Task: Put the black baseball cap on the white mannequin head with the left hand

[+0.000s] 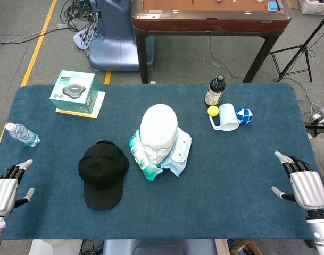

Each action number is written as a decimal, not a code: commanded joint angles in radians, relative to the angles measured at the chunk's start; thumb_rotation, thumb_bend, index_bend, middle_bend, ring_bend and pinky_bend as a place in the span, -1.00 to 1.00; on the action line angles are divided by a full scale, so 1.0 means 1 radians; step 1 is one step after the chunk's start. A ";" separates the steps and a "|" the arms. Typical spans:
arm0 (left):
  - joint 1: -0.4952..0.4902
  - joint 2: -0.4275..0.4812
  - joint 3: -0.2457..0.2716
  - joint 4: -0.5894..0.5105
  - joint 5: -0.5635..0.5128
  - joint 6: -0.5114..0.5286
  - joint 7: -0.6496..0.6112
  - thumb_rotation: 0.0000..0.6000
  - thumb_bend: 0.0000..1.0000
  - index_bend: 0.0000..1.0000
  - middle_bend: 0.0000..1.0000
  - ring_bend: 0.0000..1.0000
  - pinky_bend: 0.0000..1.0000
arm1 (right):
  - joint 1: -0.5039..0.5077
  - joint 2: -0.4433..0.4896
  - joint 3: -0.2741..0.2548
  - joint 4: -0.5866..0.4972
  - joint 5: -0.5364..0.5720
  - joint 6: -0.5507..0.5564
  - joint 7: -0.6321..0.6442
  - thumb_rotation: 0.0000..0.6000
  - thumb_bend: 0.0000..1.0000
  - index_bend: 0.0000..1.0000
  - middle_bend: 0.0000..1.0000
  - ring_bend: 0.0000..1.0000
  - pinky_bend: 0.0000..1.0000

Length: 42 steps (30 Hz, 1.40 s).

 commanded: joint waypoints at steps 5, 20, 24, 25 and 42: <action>0.001 -0.001 0.001 -0.001 0.005 0.007 -0.002 1.00 -0.41 -0.80 -0.60 -0.65 -0.22 | 0.006 -0.004 0.004 -0.009 0.021 -0.022 -0.022 1.00 -1.00 -1.00 -0.54 -0.63 -0.48; 0.023 -0.008 0.075 -0.031 0.184 0.085 -0.036 1.00 -0.41 -0.33 -0.13 -0.11 0.25 | 0.005 0.004 0.012 -0.023 0.039 -0.021 -0.016 1.00 -1.00 -1.00 -0.53 -0.63 -0.48; 0.016 -0.004 0.105 -0.054 0.246 0.074 -0.014 1.00 -0.36 -0.22 -0.06 -0.10 0.25 | 0.006 0.006 0.013 -0.025 0.041 -0.023 -0.013 1.00 -1.00 -0.99 -0.53 -0.63 -0.48; 0.014 -0.005 0.111 -0.059 0.257 0.071 -0.012 1.00 -0.29 -0.19 -0.04 -0.10 0.25 | 0.006 0.006 0.014 -0.025 0.040 -0.021 -0.010 1.00 -1.00 -0.99 -0.53 -0.63 -0.48; -0.073 -0.040 0.158 -0.154 0.341 -0.079 0.000 1.00 0.37 -0.14 0.01 -0.05 0.39 | -0.005 0.027 0.015 -0.025 0.034 -0.002 0.040 1.00 -1.00 -0.96 -0.53 -0.63 -0.48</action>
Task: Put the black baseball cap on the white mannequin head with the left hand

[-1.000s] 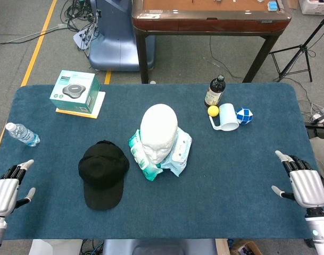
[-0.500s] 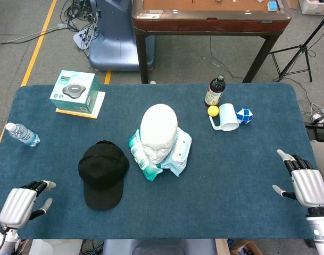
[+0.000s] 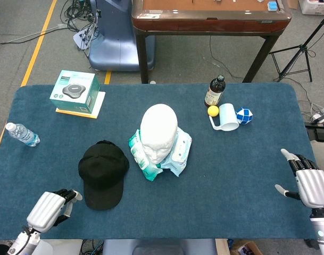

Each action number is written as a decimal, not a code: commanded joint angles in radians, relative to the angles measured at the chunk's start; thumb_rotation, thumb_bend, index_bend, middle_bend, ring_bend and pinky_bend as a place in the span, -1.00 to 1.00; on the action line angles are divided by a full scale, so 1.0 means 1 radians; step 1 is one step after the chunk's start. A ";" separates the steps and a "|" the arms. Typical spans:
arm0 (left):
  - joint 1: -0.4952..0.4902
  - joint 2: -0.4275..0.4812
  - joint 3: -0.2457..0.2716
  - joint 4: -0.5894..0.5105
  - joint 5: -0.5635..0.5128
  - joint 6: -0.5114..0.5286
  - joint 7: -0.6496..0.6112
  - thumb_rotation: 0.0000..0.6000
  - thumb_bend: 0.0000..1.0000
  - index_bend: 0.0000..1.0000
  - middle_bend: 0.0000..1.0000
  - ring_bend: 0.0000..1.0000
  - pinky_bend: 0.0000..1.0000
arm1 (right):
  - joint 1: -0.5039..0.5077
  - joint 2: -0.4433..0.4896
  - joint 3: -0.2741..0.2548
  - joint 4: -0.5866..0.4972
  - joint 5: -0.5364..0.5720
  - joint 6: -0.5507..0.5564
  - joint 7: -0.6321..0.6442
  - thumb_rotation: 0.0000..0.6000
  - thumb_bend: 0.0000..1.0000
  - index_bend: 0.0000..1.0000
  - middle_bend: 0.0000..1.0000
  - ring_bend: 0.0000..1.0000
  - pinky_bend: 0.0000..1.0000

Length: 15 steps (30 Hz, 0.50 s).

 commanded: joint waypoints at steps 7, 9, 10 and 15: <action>-0.048 -0.021 -0.009 -0.050 -0.024 -0.081 0.036 1.00 0.37 -0.15 0.01 -0.04 0.40 | -0.003 0.010 0.001 0.003 -0.002 0.005 0.025 1.00 -1.00 -0.93 -0.53 -0.63 -0.48; -0.055 -0.028 -0.013 -0.060 -0.038 -0.096 0.045 1.00 0.38 -0.15 0.01 -0.04 0.41 | -0.004 0.012 0.001 0.004 -0.002 0.006 0.030 1.00 -1.00 -0.92 -0.53 -0.63 -0.48; -0.060 -0.034 -0.015 -0.063 -0.044 -0.106 0.051 1.00 0.39 -0.16 0.01 -0.03 0.41 | -0.005 0.013 0.001 0.004 -0.002 0.007 0.034 1.00 -1.00 -0.91 -0.53 -0.63 -0.48; -0.086 -0.040 -0.018 -0.088 -0.080 -0.164 0.083 1.00 0.40 -0.16 0.01 -0.02 0.42 | -0.006 0.020 0.003 0.004 -0.001 0.008 0.047 1.00 -1.00 -0.86 -0.53 -0.63 -0.48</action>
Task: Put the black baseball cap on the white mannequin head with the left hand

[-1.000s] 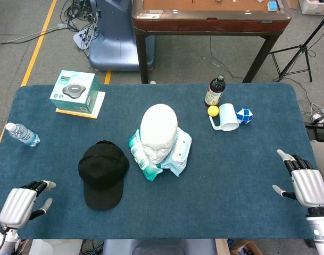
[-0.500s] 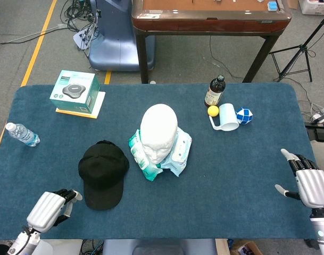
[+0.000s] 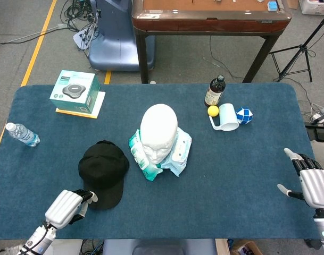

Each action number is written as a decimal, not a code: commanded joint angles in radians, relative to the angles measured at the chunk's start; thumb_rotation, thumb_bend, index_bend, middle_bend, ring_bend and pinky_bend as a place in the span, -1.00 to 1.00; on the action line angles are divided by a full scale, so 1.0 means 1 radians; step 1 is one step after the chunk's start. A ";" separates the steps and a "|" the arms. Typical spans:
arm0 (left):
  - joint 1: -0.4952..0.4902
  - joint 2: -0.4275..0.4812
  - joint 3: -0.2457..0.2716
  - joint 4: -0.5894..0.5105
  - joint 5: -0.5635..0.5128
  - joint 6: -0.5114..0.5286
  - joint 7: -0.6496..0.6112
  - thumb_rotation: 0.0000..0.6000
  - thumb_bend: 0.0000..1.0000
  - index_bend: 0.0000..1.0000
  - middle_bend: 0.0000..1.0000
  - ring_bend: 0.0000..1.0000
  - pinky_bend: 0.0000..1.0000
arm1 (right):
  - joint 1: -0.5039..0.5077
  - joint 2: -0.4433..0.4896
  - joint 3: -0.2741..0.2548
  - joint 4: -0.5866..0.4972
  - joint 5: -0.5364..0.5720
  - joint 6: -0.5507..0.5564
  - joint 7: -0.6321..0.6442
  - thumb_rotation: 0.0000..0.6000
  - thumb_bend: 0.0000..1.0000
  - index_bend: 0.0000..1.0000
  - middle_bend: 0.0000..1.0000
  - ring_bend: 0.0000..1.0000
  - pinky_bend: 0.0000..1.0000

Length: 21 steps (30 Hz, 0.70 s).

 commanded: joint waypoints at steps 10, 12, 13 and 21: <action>-0.050 -0.020 0.002 -0.048 -0.051 -0.092 0.055 1.00 0.40 -0.14 0.00 -0.01 0.44 | -0.005 0.010 0.002 0.003 0.000 0.006 0.024 1.00 -1.00 -0.84 -0.53 -0.63 -0.48; -0.058 -0.029 -0.003 -0.049 -0.060 -0.101 0.061 1.00 0.40 -0.14 0.00 -0.01 0.44 | -0.006 0.011 0.002 0.003 0.000 0.007 0.027 1.00 -1.00 -0.84 -0.53 -0.63 -0.48; -0.062 -0.032 -0.006 -0.050 -0.065 -0.104 0.064 1.00 0.40 -0.14 0.00 -0.01 0.44 | -0.006 0.011 0.002 0.003 0.001 0.007 0.028 1.00 -1.00 -0.84 -0.53 -0.63 -0.48; -0.086 -0.087 -0.057 -0.031 -0.139 -0.112 0.092 1.00 0.40 -0.16 0.00 -0.01 0.44 | -0.008 0.015 0.003 0.005 0.001 0.009 0.039 1.00 -1.00 -0.84 -0.53 -0.63 -0.48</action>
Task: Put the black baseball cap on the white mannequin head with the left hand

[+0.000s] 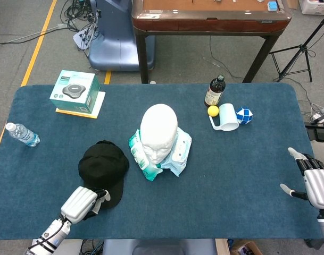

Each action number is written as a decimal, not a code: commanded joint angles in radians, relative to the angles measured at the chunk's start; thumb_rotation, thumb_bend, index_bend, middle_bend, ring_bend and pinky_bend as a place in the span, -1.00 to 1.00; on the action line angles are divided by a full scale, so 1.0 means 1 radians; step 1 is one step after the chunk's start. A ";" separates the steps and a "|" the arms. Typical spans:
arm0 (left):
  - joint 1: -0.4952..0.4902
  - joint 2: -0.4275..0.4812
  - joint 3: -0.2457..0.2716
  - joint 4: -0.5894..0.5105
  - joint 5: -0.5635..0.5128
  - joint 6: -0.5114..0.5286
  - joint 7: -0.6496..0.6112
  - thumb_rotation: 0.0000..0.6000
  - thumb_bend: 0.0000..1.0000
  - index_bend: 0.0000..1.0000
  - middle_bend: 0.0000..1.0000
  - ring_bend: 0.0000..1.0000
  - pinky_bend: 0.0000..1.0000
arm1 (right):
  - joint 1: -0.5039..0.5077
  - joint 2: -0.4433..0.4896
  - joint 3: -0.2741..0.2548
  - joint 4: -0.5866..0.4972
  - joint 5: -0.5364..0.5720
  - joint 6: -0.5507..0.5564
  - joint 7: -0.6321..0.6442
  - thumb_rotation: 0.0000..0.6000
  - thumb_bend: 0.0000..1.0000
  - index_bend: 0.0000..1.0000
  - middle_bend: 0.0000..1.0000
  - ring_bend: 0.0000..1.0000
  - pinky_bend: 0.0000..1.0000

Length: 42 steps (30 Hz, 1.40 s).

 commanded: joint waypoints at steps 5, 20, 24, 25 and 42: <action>-0.032 -0.050 -0.042 0.041 -0.098 -0.037 0.043 1.00 0.40 -0.17 0.00 -0.01 0.44 | -0.001 0.002 0.002 0.000 0.002 0.000 0.005 1.00 -1.00 -0.84 -0.53 -0.63 -0.48; -0.054 -0.103 -0.099 0.140 -0.196 0.022 0.154 1.00 0.40 -0.29 -0.18 -0.12 0.44 | 0.000 0.002 0.003 0.002 0.005 -0.005 0.007 1.00 -1.00 -0.84 -0.53 -0.63 -0.48; -0.056 -0.113 -0.121 0.178 -0.209 0.058 0.195 1.00 0.39 -0.30 -0.20 -0.14 0.44 | 0.002 0.001 0.003 0.003 0.006 -0.008 0.006 1.00 -1.00 -0.84 -0.53 -0.63 -0.48; -0.057 -0.116 -0.126 0.188 -0.212 0.064 0.200 1.00 0.39 -0.30 -0.20 -0.15 0.44 | 0.002 0.001 0.003 0.003 0.006 -0.009 0.005 1.00 -1.00 -0.84 -0.53 -0.63 -0.48; -0.009 -0.128 -0.074 0.213 -0.182 0.162 0.225 1.00 0.15 -0.32 -0.37 -0.28 0.34 | 0.002 0.000 0.004 0.001 0.008 -0.009 0.000 1.00 -1.00 -0.84 -0.53 -0.63 -0.48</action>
